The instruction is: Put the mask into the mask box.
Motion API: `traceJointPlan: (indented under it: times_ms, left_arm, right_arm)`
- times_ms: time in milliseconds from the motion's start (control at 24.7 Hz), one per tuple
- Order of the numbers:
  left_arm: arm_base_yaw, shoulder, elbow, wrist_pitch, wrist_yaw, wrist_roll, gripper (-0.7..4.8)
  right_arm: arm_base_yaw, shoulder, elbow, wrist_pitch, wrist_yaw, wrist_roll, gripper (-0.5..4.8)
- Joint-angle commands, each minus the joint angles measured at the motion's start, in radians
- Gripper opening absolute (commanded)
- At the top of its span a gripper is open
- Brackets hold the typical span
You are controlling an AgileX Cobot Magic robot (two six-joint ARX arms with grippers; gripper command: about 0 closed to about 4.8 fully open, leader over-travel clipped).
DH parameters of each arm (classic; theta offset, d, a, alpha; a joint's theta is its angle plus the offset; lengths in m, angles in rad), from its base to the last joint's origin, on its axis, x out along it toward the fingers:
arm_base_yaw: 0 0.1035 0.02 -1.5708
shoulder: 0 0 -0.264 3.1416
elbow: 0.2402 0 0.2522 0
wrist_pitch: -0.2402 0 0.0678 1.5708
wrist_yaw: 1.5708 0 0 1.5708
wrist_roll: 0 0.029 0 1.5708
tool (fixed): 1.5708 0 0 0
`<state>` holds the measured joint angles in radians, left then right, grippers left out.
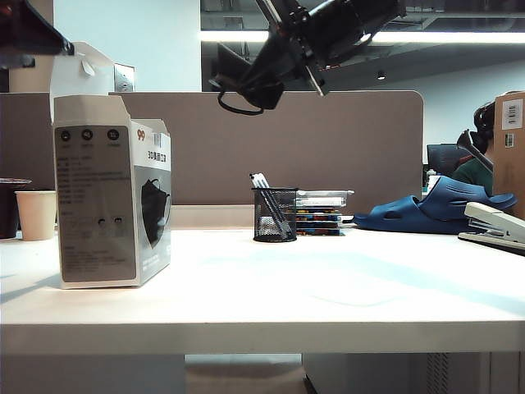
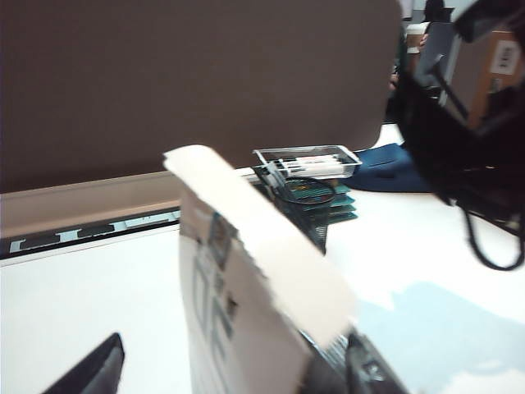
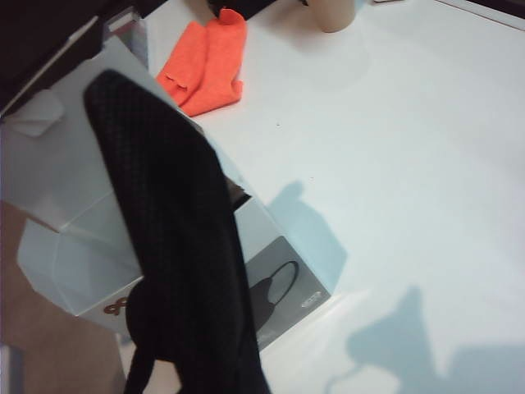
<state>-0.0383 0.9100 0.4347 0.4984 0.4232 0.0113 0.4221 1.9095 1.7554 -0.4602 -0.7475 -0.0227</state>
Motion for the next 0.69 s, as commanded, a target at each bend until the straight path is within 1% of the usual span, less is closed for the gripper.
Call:
traceJointPlan:
  times_ms: [40,121,202,324,364,445,688]
  left_arm:
    - [0.001,0.081,0.036,0.026,0.005,0.007,3.4]
    - [0.0,0.137,0.055,0.033,0.007,0.007,3.39]
    - [0.0,0.171,0.066,0.056,0.008,0.007,3.18]
    - [0.001,0.209,0.069,0.11,0.03,0.007,2.03]
    - [0.0,0.222,0.069,0.134,0.037,0.006,1.44]
    - [0.001,0.248,0.069,0.169,0.07,0.006,0.46]
    - [0.001,0.281,0.069,0.195,0.109,-0.013,0.46]
  right_arm:
    - [0.009,-0.008,0.006,0.025,-0.017,0.012,-0.06]
    - [0.021,-0.008,0.006,0.047,-0.023,0.033,-0.06]
    - [0.023,-0.008,0.006,0.08,-0.044,0.051,-0.06]
    - [0.041,-0.007,0.006,0.137,-0.045,0.074,-0.06]
    - [0.046,-0.007,0.006,0.153,-0.039,0.08,-0.06]
    - [0.071,-0.006,0.006,0.204,-0.037,0.082,-0.06]
    - [0.135,0.001,0.005,0.315,-0.029,0.082,-0.06]
